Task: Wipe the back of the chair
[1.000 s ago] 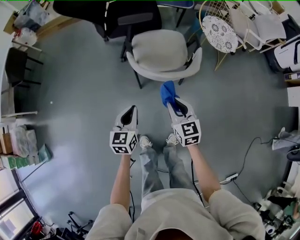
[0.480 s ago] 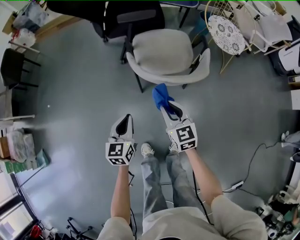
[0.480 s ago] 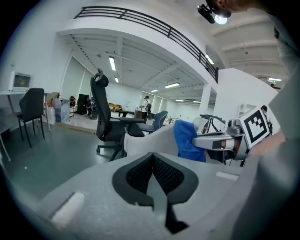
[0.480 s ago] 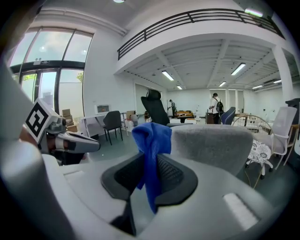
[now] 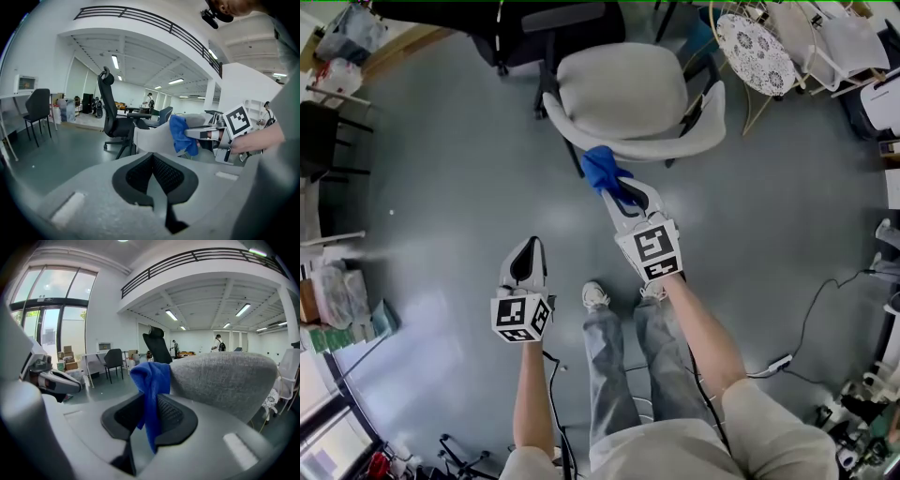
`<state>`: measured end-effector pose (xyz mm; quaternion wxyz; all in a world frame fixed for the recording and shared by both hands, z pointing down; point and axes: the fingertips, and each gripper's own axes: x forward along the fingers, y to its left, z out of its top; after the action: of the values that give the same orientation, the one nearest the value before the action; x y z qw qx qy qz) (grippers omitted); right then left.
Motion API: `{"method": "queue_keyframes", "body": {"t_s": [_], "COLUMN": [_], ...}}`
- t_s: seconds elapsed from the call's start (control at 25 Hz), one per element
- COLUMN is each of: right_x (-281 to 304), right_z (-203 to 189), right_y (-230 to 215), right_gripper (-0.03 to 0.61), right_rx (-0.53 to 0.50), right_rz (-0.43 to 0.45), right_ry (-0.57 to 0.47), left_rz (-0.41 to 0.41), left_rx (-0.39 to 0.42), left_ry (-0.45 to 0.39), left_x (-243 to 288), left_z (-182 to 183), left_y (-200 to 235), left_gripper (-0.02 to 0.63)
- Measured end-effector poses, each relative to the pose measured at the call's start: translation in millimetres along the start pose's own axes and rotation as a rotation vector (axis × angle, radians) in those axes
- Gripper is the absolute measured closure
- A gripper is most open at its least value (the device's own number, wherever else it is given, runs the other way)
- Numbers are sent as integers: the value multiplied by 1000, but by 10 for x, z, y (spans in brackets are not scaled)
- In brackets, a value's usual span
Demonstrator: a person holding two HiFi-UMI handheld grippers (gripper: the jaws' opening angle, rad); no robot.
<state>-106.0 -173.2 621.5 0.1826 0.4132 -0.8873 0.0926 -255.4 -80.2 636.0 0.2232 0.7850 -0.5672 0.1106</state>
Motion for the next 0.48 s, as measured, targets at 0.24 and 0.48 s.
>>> {"method": "queue_keyframes", "body": {"t_s": [0.24,0.48], "right_x": [-48,-218], "right_z": [-24,2], "right_y": [-248,-461], "right_gripper": [497,497], "right_rx": [4,-3], "right_rz": [-44,-66], "right_ry": [6,-6], "left_rz": [-19,-53], "left_rx": [2,13], "left_ry": [-10,-7], "left_x": [74,199], "left_z": [58,93], "left_y": [-131,-397], "left_gripper": [612,612]}}
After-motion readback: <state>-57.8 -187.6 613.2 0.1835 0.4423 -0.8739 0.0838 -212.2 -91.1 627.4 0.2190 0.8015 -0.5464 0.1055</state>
